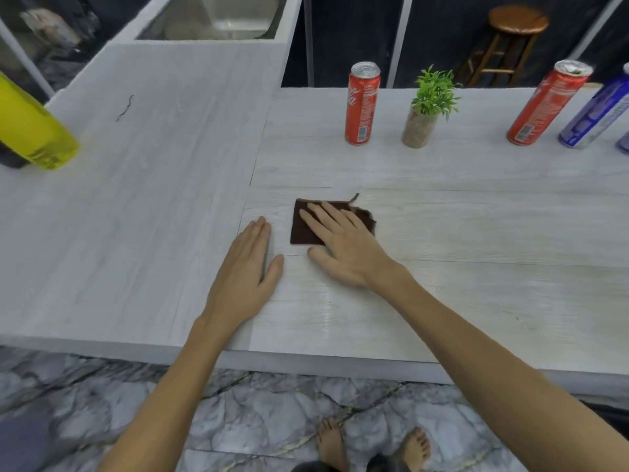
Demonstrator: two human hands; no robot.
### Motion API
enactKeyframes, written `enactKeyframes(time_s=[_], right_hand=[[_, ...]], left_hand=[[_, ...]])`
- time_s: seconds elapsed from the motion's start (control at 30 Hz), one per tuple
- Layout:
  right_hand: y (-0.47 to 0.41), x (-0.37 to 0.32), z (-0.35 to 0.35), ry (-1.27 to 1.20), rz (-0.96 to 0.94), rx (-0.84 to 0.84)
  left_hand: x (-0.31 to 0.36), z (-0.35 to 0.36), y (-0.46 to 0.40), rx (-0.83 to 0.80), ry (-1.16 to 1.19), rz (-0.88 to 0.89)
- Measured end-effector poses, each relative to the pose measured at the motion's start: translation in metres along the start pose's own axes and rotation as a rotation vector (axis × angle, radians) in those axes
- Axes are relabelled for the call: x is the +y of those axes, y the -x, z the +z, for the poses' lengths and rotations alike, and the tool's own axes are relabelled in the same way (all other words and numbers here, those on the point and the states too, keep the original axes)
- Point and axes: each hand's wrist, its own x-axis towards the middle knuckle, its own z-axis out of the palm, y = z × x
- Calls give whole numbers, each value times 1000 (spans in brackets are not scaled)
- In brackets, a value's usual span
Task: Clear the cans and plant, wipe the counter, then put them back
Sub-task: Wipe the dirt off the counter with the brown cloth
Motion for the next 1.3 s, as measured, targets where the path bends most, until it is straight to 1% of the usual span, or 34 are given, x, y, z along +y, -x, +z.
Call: enactKeyframes(time_s=[0.07,0.2,0.3,0.4,0.53,0.63,0.7,0.8,0.9,1.0,1.07,1.17,1.3], right_hand=[[28,-10,3,15,-61,-18],[101,-20,11,-15,-103,-56],[150,-11,12,-53,-81,-49],[171,17,3,-64,-18,-35],[143,41,-6,-43,151,15],[99,32,-5,-23,221,42],[80,16,-1,7,195,48],[83,-19,12,22,72,39],[124,-48,29,-44,-44,23],[173,-35,33,-86,-64,23],[187,-10,25,-75,-24,28],[170,15,11,-52,103,55],[108,0,8,-12,208,59]], left_hand=[[-1,-1,1,1,5,1],[0,0,1,4,6,-2],[0,0,2,-3,2,-7],[3,-1,3,-12,14,-10],[13,-4,4,-6,11,-31],[20,-6,14,24,42,-26],[24,-5,24,38,59,-19],[26,2,39,40,50,-27],[23,5,46,12,36,-37],[21,7,47,9,26,-28],[22,8,46,8,21,-24],[24,8,47,9,33,-35],[27,8,47,27,15,-36]])
